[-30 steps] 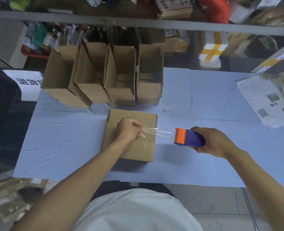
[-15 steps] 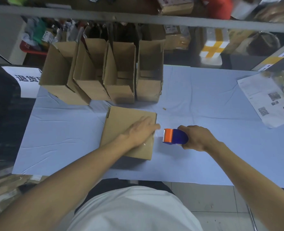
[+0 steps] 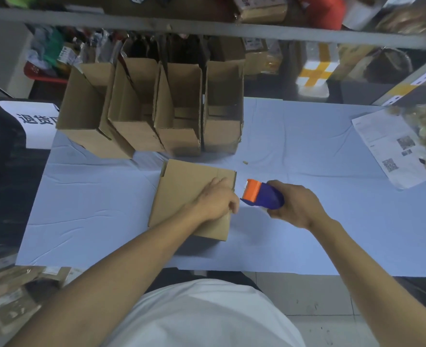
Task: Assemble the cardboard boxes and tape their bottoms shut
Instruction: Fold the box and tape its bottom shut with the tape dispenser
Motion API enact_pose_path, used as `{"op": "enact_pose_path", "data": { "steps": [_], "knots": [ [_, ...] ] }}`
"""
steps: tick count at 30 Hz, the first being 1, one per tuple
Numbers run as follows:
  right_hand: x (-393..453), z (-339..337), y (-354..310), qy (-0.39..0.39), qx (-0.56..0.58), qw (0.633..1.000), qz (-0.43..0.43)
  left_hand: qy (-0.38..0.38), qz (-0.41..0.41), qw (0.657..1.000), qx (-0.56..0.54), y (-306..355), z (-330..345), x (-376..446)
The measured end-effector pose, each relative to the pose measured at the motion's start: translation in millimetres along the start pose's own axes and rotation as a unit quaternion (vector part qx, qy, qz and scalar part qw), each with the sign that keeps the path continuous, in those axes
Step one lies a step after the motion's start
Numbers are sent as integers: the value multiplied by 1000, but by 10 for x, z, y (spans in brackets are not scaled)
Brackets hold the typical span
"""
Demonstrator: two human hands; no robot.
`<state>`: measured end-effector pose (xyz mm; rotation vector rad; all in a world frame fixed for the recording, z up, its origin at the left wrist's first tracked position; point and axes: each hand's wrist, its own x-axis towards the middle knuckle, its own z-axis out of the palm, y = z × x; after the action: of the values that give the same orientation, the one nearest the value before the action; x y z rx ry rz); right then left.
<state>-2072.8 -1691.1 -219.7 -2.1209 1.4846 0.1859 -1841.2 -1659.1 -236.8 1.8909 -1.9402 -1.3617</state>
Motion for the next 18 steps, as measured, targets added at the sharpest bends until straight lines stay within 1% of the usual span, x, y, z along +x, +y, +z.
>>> {"op": "enact_pose_path", "data": {
  "steps": [1, 2, 3, 4, 5, 6, 8, 10, 11, 13, 18],
  "knots": [
    [-53, -13, -7, 15, 29, 999, -12, 29, 27, 999, -14, -37, -19, 7],
    [-112, -18, -25, 27, 65, 997, -24, 64, 16, 995, -70, -55, -50, -20],
    [-166, -19, -51, 35, 100, 994, -35, 96, -13, 985, -146, -66, -75, -53],
    [-210, -14, -78, 42, 126, 990, -48, 109, -43, 969, -216, -75, -88, -85],
    [-245, -2, -117, 44, 138, 988, -61, 97, -63, 953, -279, -90, -97, -119],
    [-268, 10, -157, 44, 142, 986, -71, 71, -77, 942, -318, -105, -99, -146],
    [-288, 30, -222, 47, 145, 985, -81, 15, -91, 922, -376, -126, -115, -194],
    [-302, 60, -261, 45, 147, 984, -86, -4, -94, 894, -438, -139, -147, -244],
    [-309, 73, -275, 43, 145, 985, -89, -4, -95, 880, -465, -154, -155, -250],
    [-317, 93, -297, 38, 136, 986, -94, -3, -102, 864, -494, -177, -169, -267],
    [-318, 116, -321, 42, 132, 985, -100, -17, -114, 865, -488, -185, -165, -303]
  ]
}}
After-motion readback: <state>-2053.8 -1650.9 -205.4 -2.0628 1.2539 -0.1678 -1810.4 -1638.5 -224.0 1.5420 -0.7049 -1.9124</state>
